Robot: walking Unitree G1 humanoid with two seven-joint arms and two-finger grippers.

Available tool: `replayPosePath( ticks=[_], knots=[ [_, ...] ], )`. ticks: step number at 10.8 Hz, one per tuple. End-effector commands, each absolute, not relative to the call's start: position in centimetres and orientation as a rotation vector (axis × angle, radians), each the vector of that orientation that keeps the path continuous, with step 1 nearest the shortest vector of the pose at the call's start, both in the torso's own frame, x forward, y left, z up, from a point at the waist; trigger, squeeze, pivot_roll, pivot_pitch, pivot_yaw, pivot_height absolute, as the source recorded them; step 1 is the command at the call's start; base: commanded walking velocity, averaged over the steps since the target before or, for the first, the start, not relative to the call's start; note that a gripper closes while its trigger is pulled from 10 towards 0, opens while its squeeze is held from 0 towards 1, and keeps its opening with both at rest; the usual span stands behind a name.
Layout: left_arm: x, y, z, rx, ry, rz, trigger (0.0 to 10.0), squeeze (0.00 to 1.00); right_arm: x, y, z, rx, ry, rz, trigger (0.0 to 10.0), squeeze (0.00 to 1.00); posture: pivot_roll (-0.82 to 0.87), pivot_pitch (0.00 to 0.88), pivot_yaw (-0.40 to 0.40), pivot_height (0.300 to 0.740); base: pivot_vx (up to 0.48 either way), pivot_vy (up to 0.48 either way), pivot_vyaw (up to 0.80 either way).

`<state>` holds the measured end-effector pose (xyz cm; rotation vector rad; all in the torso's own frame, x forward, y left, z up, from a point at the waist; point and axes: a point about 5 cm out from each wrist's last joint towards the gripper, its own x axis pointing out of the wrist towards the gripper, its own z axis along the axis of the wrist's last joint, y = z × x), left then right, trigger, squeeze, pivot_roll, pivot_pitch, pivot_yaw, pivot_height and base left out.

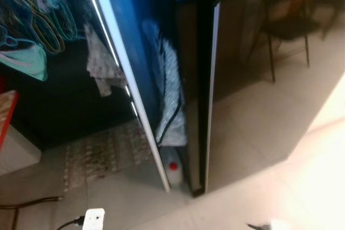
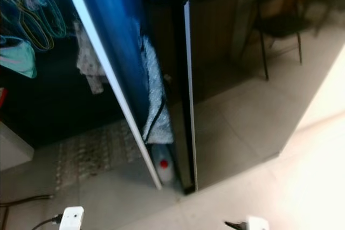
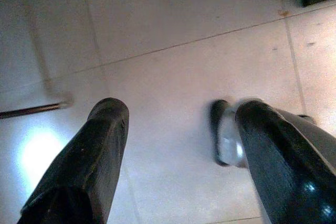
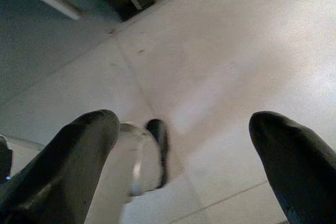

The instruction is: Restocking fridge

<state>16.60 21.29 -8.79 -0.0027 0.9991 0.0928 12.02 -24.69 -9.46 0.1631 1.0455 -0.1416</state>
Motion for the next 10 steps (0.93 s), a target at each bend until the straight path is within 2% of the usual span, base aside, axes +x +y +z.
replayPosePath(
  ticks=[1, 4, 6, 10],
  knots=[
    [16.2, 22.0, -8.8, 0.011, 1.011, 0.107, 10.0, 0.0, 11.7, -23.9, -9.8, 0.186, 1.064, -0.126, 10.0, 0.0, -0.05, 0.007, 0.088, 0.74, 0.0, -0.364, 0.0],
    [16.3, 21.9, -8.8, 0.001, 1.005, 0.116, 10.0, 0.0, 12.2, -23.6, -9.7, 0.197, 1.048, -0.119, 10.0, 0.0, -0.06, 0.02, 0.059, 0.74, 0.0, -0.36, 0.0],
    [16.3, 21.1, -9.0, -0.029, 1.002, 0.126, 10.0, 0.0, 12.3, -24.4, -9.4, 0.18, 1.042, -0.133, 10.0, 0.0, -0.05, 0.022, 0.02, 0.74, 0.0, -0.343, 0.0],
    [16.3, 21.1, -9.0, -0.035, 1.006, 0.134, 10.0, 0.0, 13.2, -24.3, -9.2, 0.178, 1.022, -0.134, 10.0, 0.0, -0.05, 0.027, 0.02, 0.74, 0.0, -0.334, 0.0]
  ],
)
